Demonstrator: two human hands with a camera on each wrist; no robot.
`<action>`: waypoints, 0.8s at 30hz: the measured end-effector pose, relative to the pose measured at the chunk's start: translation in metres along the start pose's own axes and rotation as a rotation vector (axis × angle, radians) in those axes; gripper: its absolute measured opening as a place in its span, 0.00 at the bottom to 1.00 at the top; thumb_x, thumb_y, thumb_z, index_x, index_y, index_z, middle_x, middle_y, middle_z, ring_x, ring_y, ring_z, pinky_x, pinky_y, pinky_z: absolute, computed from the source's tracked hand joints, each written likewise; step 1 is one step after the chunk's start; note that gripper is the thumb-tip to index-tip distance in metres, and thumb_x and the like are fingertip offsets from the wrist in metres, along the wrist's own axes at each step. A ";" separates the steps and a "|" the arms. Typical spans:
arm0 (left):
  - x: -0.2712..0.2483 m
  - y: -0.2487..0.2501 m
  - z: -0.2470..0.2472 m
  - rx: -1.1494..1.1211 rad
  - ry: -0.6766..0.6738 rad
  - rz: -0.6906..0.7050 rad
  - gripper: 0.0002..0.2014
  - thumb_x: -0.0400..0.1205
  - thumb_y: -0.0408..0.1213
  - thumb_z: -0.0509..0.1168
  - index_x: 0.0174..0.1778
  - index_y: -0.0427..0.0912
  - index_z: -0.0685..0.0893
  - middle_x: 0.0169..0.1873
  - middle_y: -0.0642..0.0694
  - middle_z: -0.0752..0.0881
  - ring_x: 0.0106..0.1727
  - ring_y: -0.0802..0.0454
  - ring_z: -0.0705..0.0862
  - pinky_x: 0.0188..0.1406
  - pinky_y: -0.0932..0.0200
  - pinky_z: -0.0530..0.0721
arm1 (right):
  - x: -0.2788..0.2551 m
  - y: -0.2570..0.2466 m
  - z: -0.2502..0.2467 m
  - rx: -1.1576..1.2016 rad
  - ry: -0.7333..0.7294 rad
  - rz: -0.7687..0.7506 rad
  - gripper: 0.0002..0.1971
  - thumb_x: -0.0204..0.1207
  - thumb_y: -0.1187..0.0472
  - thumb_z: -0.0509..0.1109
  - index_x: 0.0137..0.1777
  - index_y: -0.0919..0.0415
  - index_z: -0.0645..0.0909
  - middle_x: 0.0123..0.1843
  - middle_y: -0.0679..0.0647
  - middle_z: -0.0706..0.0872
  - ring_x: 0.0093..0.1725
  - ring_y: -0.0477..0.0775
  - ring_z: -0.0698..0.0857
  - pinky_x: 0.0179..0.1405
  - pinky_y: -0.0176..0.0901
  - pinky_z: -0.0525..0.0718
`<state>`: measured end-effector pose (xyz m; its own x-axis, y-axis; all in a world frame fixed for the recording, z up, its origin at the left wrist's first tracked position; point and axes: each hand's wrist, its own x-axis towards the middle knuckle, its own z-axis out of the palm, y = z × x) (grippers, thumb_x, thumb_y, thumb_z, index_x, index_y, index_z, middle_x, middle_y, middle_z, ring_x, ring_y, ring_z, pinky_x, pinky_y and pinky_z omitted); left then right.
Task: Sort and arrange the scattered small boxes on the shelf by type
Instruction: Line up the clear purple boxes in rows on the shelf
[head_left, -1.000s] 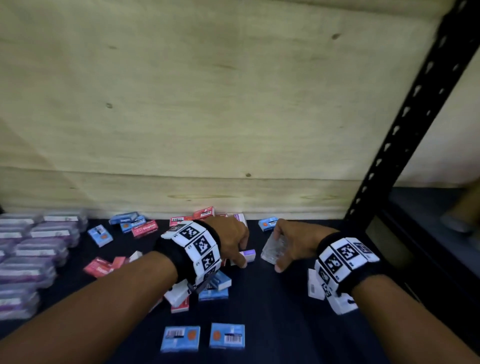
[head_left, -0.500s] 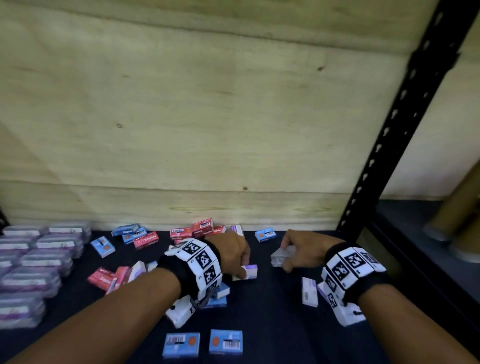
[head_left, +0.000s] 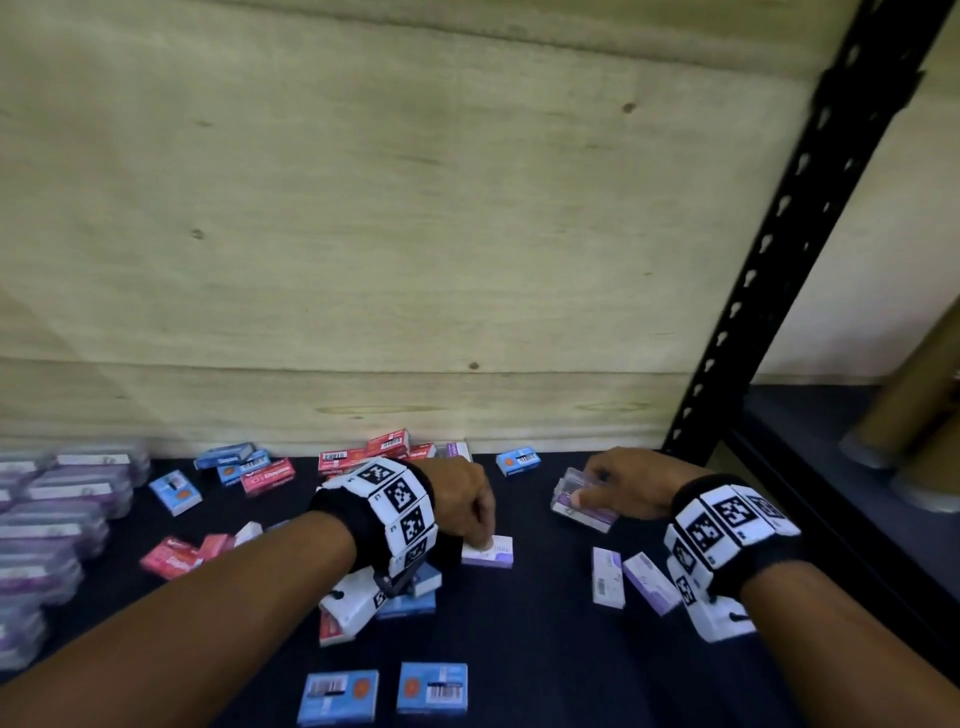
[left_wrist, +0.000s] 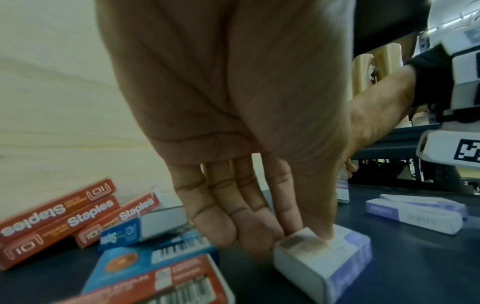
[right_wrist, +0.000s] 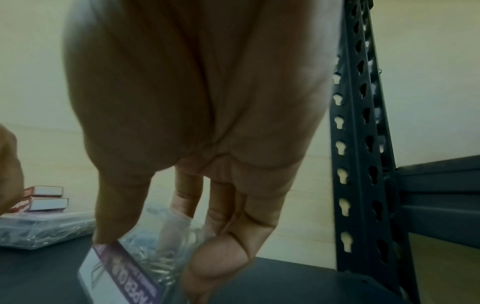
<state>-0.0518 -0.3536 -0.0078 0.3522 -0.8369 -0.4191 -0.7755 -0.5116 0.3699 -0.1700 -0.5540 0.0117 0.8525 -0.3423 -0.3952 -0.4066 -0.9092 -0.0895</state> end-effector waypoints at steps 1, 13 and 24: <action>0.000 -0.001 -0.003 -0.010 0.013 -0.005 0.10 0.81 0.43 0.71 0.55 0.46 0.91 0.50 0.53 0.90 0.50 0.60 0.84 0.55 0.61 0.83 | 0.001 0.001 0.001 0.007 0.005 -0.006 0.19 0.79 0.37 0.66 0.57 0.51 0.81 0.54 0.49 0.84 0.52 0.51 0.82 0.47 0.43 0.77; 0.021 -0.027 -0.054 0.450 0.004 -0.014 0.31 0.77 0.33 0.72 0.76 0.53 0.75 0.65 0.42 0.72 0.64 0.42 0.78 0.55 0.56 0.79 | 0.012 0.012 0.010 0.069 0.031 -0.082 0.09 0.77 0.46 0.73 0.52 0.45 0.78 0.50 0.44 0.81 0.50 0.47 0.80 0.44 0.39 0.75; 0.031 -0.030 -0.051 0.384 0.044 0.011 0.25 0.78 0.41 0.74 0.72 0.51 0.81 0.65 0.47 0.80 0.64 0.49 0.78 0.51 0.65 0.70 | 0.014 0.013 0.013 0.095 0.033 -0.103 0.10 0.77 0.44 0.73 0.53 0.43 0.78 0.53 0.43 0.82 0.52 0.46 0.81 0.51 0.42 0.77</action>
<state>0.0095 -0.3745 0.0104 0.3585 -0.8537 -0.3778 -0.9161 -0.3996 0.0335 -0.1681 -0.5674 -0.0067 0.9010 -0.2577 -0.3490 -0.3445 -0.9139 -0.2147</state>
